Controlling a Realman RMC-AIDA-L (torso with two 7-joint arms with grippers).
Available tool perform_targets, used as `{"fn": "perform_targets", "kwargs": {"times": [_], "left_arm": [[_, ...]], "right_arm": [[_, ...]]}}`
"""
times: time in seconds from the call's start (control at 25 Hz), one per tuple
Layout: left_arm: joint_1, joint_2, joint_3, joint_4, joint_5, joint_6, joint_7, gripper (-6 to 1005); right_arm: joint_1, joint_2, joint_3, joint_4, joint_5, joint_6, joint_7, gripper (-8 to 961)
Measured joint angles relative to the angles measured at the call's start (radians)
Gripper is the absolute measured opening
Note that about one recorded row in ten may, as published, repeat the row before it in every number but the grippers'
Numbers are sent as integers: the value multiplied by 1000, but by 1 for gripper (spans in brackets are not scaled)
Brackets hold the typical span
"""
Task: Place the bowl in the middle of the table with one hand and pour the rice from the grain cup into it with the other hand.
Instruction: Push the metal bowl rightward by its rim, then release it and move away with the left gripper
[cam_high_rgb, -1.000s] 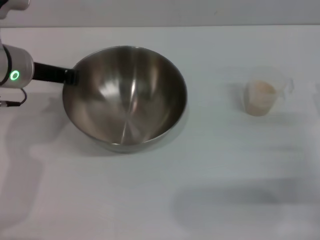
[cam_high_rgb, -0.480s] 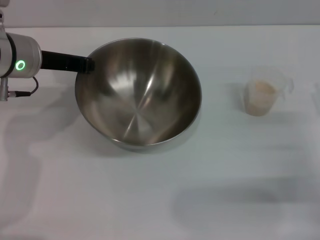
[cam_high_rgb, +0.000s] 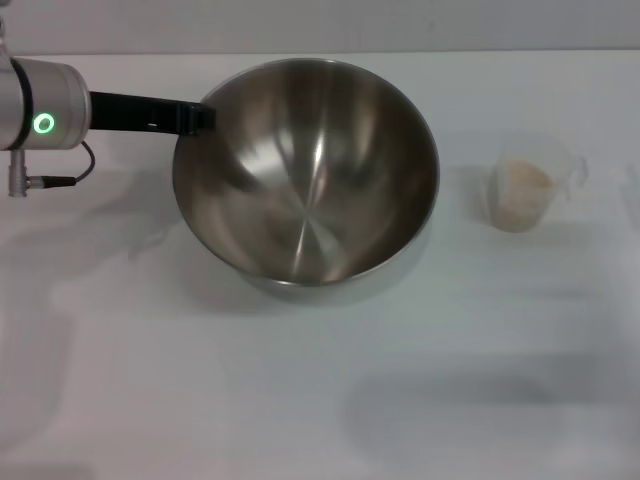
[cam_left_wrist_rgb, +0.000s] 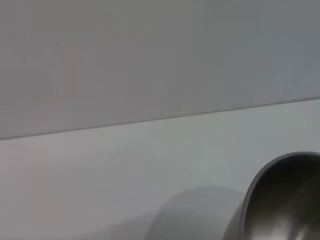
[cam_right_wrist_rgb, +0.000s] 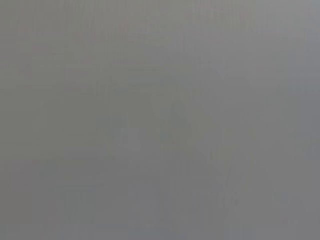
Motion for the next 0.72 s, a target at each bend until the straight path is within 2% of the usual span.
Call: {"fn": "perform_targets", "kwargs": {"times": [0.28,0.72], "left_arm": [[-26,-6,34,71,-2,78,41,67],[-23,-8,88,149,-14,249,66,81]], "right_arm": [[1,0,0,0,0,0,0,713],[5,-1,3,0,1,0,0,714]]}}
